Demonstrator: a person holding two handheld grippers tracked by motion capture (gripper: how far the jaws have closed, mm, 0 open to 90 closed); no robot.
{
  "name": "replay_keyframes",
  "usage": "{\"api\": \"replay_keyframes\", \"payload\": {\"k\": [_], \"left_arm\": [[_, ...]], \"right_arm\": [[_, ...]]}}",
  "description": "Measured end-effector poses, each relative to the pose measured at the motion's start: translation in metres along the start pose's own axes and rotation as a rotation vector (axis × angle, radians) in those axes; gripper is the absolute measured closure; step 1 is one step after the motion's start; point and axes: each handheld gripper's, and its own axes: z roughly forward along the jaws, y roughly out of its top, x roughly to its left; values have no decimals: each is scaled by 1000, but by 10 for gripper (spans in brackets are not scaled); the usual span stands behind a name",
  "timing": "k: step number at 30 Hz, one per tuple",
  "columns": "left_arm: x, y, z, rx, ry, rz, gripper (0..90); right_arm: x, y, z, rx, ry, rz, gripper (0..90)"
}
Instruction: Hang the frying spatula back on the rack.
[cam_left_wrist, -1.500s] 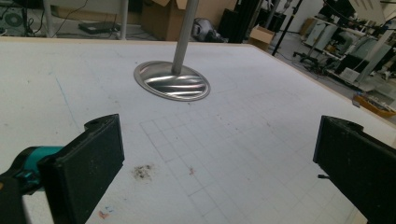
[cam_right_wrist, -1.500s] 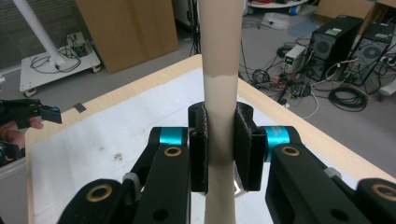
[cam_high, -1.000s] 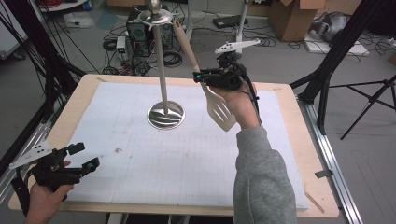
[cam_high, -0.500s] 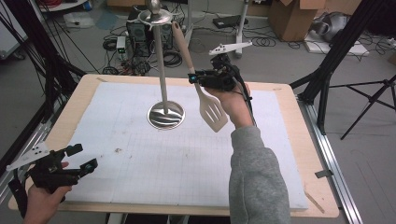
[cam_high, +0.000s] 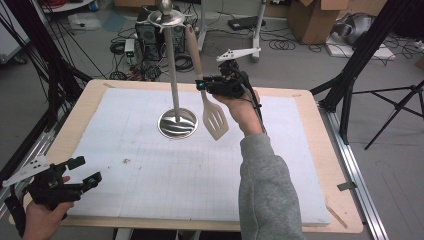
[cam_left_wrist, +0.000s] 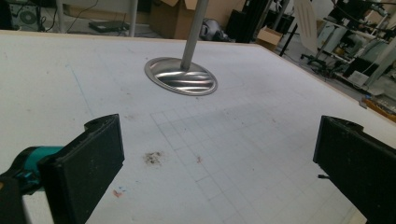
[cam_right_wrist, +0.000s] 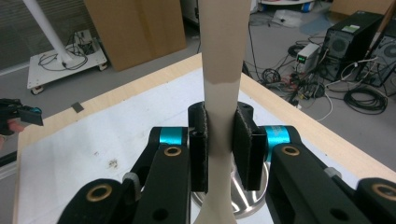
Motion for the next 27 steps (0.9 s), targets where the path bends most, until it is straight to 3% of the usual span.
{"api": "replay_keyframes", "payload": {"k": [19, 27], "left_arm": [[-1, -2, -8, -3, 11, 0, 21], [-1, -3, -14, -8, 23, -1, 21]], "right_arm": [[1, 2, 25, -21, 8, 7, 778], [2, 3, 31, -37, -13, 4, 775]]}}
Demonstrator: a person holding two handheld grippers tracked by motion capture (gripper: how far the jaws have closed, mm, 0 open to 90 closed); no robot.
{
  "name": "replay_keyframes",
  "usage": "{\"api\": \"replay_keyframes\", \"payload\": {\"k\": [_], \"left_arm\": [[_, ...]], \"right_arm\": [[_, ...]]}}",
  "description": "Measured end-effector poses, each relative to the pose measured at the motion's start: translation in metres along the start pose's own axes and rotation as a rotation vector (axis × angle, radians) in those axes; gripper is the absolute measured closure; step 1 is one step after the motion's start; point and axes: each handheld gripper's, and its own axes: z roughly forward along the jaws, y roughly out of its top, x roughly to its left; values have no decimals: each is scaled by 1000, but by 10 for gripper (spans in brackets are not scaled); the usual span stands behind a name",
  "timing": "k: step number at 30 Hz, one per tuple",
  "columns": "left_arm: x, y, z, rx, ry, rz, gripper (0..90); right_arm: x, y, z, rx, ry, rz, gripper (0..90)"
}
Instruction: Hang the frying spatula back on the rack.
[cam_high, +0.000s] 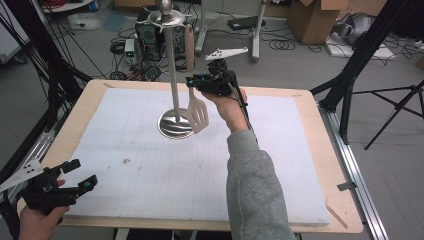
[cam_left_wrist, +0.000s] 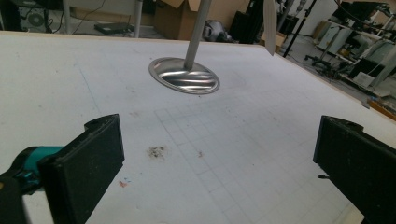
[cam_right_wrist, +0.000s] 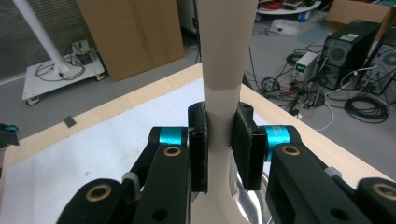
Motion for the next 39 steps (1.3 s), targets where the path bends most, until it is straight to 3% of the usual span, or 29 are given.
{"api": "replay_keyframes", "payload": {"k": [5, 12, 20, 29, 39], "left_arm": [[0, 0, -2, -4, 5, 1, 21], [-2, 1, 2, -5, 1, 6, 21], [0, 5, 4, -31, 22, -2, 21], [2, 7, 17, -35, 27, -2, 21], [4, 10, 33, -45, 15, 4, 21]], "right_arm": [[1, -4, -1, -26, -10, -5, 735], [-2, -12, -16, -59, -28, 28, 440], [7, -31, -49, -123, -89, 6, 236], [7, -71, -87, -173, -137, -6, 212], [12, -106, -122, -199, -137, -13, 202]]}}
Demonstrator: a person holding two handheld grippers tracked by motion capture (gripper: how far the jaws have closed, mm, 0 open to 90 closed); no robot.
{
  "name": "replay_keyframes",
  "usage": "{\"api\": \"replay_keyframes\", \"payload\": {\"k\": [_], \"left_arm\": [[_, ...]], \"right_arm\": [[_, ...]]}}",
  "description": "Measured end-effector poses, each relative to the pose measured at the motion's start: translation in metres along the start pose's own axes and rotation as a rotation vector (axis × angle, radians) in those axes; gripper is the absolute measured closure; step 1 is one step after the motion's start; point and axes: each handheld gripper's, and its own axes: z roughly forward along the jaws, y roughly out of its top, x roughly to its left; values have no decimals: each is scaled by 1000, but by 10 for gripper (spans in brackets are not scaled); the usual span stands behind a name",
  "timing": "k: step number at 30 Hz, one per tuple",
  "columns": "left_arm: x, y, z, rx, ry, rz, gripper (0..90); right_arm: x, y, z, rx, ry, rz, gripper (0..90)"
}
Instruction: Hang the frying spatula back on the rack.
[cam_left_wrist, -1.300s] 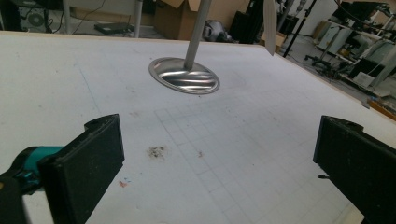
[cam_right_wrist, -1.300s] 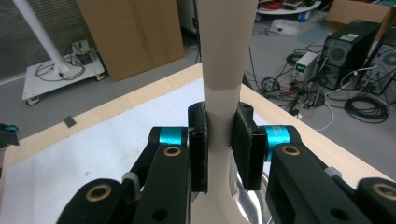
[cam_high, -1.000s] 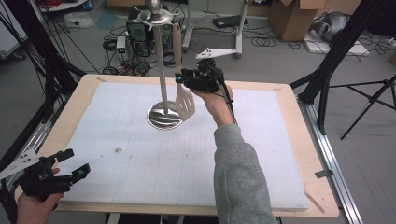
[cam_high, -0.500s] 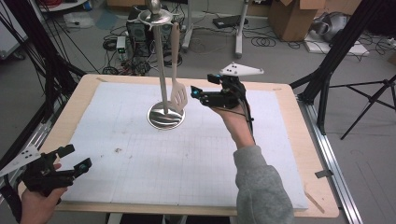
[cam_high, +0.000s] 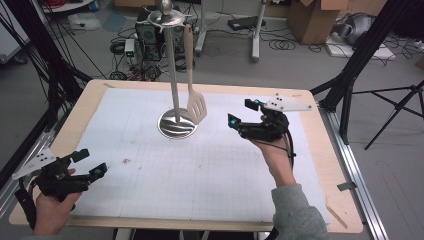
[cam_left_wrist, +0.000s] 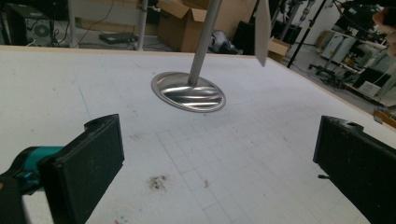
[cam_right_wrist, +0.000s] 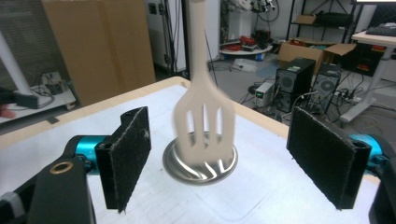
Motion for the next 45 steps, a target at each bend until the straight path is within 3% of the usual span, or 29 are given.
{"api": "replay_keyframes", "payload": {"k": [9, 15, 26, 35, 41, 45], "left_arm": [[5, -1, 8, -17, 22, -14, 21], [3, -4, 13, 13, 16, -3, 21], [-1, -2, 16, 13, 0, 4, 21], [-5, -3, 19, 25, -12, 16, 21], [-6, -3, 22, 33, -19, 21, 21], [-9, -4, 25, 47, -23, 25, 21]], "right_arm": [[-5, -26, -26, -6, -27, 8, 192], [-3, -45, -36, -3, -51, 13, 187], [-7, -65, -50, 43, -87, 33, 161], [-2, -81, -62, 81, -103, 11, 150], [-5, -93, -73, 74, -115, 70, 149], [-8, -99, -84, 54, -163, 115, 148]]}}
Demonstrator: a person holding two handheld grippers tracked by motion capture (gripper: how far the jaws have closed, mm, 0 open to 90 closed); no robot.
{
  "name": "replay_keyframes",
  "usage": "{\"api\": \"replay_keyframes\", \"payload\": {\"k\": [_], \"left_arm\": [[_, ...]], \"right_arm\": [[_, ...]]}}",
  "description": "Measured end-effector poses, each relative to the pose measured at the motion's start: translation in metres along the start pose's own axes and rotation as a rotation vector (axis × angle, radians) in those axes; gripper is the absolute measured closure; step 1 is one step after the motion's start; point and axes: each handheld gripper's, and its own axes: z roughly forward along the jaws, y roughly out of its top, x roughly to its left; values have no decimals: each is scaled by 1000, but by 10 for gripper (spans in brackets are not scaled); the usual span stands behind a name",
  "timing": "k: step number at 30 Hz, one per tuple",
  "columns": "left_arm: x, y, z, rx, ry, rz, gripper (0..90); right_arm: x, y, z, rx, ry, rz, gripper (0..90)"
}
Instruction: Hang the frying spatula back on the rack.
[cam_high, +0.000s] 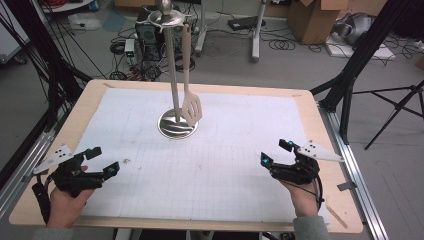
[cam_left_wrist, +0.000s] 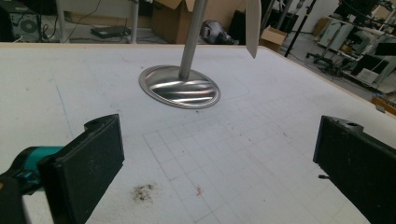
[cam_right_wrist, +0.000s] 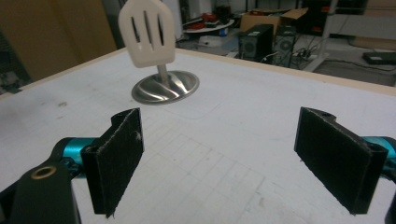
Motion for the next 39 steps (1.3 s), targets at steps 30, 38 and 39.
{"api": "replay_keyframes", "payload": {"k": [30, 38, 39], "left_arm": [[1, -3, -8, -5, 92, 9, 21], [-1, -4, -9, -2, 94, 14, 21], [-2, -4, -8, 5, 93, 17, 21]], "right_arm": [[-9, -29, -57, -121, -240, 19, 148], [-18, -34, -72, -161, -255, 64, 148], [-19, -34, -72, -171, -250, 67, 148]]}}
